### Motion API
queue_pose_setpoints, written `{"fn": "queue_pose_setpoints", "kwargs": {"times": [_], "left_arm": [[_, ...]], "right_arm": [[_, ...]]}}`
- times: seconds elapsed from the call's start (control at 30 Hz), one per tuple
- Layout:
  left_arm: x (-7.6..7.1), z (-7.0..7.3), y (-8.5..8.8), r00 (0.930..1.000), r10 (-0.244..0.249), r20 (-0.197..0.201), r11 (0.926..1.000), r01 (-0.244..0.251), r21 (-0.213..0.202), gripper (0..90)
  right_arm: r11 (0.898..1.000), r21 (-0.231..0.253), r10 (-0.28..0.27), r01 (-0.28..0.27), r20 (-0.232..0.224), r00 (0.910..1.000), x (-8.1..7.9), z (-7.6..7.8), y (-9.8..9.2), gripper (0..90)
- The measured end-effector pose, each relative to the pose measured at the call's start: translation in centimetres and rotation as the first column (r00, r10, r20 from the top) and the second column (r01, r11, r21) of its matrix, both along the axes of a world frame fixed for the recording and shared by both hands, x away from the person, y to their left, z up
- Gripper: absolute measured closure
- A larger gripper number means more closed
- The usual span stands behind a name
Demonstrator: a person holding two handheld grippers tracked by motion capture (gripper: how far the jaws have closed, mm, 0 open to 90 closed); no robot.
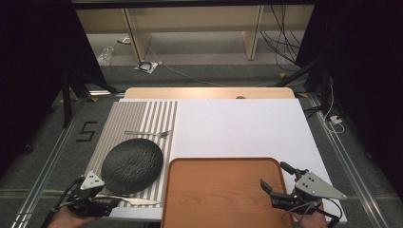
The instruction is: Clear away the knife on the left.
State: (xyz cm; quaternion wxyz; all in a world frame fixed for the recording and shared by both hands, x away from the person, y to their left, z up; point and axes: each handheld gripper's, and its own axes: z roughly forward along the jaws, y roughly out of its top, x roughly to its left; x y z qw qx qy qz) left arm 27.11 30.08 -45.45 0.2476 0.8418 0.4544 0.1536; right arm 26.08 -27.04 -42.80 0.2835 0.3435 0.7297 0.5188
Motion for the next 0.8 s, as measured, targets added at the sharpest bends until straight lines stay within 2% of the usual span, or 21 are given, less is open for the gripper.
{"fn": "queue_pose_setpoints", "kwargs": {"times": [0.2, 0.27, 0.4, 0.6, 0.7, 0.8], "left_arm": [[0.6, -0.2, 0.4, 0.9994, -0.01, -0.033, 0.9995, 0.011, 0.031, 21.9], [0.9, -0.5, 0.5, 0.9982, -0.02, -0.056, 0.999, 0.022, 0.039, 22.3], [1.3, -0.8, 0.5, 0.9973, -0.022, -0.07, 0.9987, 0.025, 0.045, 22.8], [1.8, -1.3, 0.5, 0.9924, -0.034, -0.118, 0.9968, 0.043, 0.068, 23.8], [2.1, -1.4, 0.4, 0.9898, -0.04, -0.137, 0.9971, 0.048, 0.06, 24.1], [2.5, -1.6, 0.3, 0.9864, -0.051, -0.156, 0.9954, 0.063, 0.072, 24.4]], "right_arm": [[1.0, 0.003, 0.001, -0.001, -0.001, 1.0, 0.0, 0.0, 0.0, 15.6], [1.0, -0.003, 0.003, -0.003, -0.001, 1.0, 0.0, 0.0, 0.0, 15.6], [1.0, -0.001, 0.002, -0.002, -0.002, 1.0, 0.0, 0.0, 0.0, 15.6], [1.0, -0.006, 0.004, -0.004, -0.007, 1.0, 0.0, 0.0, 0.1, 15.6], [1.0, -0.008, 0.005, -0.005, -0.007, 1.0, 0.0, -0.1, 0.1, 15.7], [1.0, -0.008, 0.007, -0.007, -0.005, 1.0, 0.1, -0.1, 0.1, 15.7]]}}
